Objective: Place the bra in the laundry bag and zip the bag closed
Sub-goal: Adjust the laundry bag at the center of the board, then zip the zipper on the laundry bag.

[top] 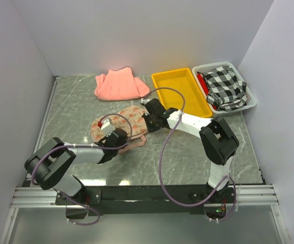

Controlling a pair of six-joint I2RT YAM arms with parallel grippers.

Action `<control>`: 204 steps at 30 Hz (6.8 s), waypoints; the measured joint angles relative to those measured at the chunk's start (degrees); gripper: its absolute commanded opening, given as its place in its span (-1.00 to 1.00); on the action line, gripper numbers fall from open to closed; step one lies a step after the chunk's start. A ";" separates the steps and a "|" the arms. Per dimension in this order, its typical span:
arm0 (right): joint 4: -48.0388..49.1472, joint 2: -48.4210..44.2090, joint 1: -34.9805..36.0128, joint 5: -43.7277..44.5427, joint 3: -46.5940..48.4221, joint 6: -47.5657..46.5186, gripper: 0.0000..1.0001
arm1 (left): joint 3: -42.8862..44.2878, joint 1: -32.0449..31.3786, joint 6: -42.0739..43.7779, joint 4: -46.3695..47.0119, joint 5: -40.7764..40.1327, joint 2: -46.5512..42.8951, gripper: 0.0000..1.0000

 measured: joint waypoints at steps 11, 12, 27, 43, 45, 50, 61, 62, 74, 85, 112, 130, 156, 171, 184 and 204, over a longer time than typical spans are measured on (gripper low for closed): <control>0.35 -2.75 0.85 -14.12 -2.47 3.02 0.09 | -0.94 0.48 7.96 -9.25 -0.35 -9.60 0.11; 0.87 -3.80 0.85 -15.56 -3.58 3.63 0.18 | -0.63 0.48 8.79 -10.14 -0.42 -10.47 0.11; 10.80 -10.84 -14.93 -27.06 -11.98 17.22 0.27 | 1.51 0.46 14.97 -14.56 2.62 -21.46 0.35; 18.25 3.06 -17.03 -39.87 -2.56 21.75 0.29 | 1.64 -6.88 16.15 -11.13 9.62 -20.90 0.36; 18.95 5.25 -17.20 -40.72 0.15 21.70 0.29 | 1.68 -7.19 16.15 -9.88 9.70 -19.71 0.37; 19.04 8.41 -17.25 -41.92 1.46 21.59 0.29 | 2.05 -7.37 16.17 -8.11 10.43 -16.35 0.38; 19.52 14.19 -17.33 -45.83 5.70 21.77 0.29 | 4.90 -7.43 16.39 -4.96 12.57 -12.37 0.51; 19.69 14.82 -17.33 -46.14 6.05 21.88 0.29 | 5.09 -7.43 16.41 -4.74 12.85 -12.11 0.54; 22.34 20.06 -17.33 -49.94 10.73 24.20 0.02 | 6.47 -7.54 16.33 -1.97 14.43 -6.08 0.54; 25.75 20.83 -17.09 -51.36 10.60 26.88 0.04 | 11.56 -7.58 16.70 1.70 13.57 3.54 0.51; 24.57 20.83 -15.50 -50.62 8.57 27.04 0.02 | 17.68 -8.28 15.32 -0.17 4.35 9.49 0.33; 28.74 17.00 -14.49 -48.72 -1.27 30.14 -1.00 | 17.11 -8.35 14.34 -1.46 2.43 6.58 0.34; 33.07 7.61 -6.60 -29.35 -6.23 43.85 -1.00 | 11.21 -19.98 7.28 -17.35 -4.90 -19.52 0.28; 29.90 4.39 -6.03 -25.20 -8.13 46.77 -1.00 | 9.66 -21.79 2.49 -14.82 -14.97 -3.78 0.27; 29.53 1.38 -5.07 -24.96 -8.66 47.30 -1.00 | 13.49 -18.58 3.06 -9.79 -16.09 -0.26 0.36; 29.03 1.18 -4.87 -24.81 -9.62 47.47 -1.00 | 13.55 -15.02 5.07 -10.05 -16.81 -1.64 -0.15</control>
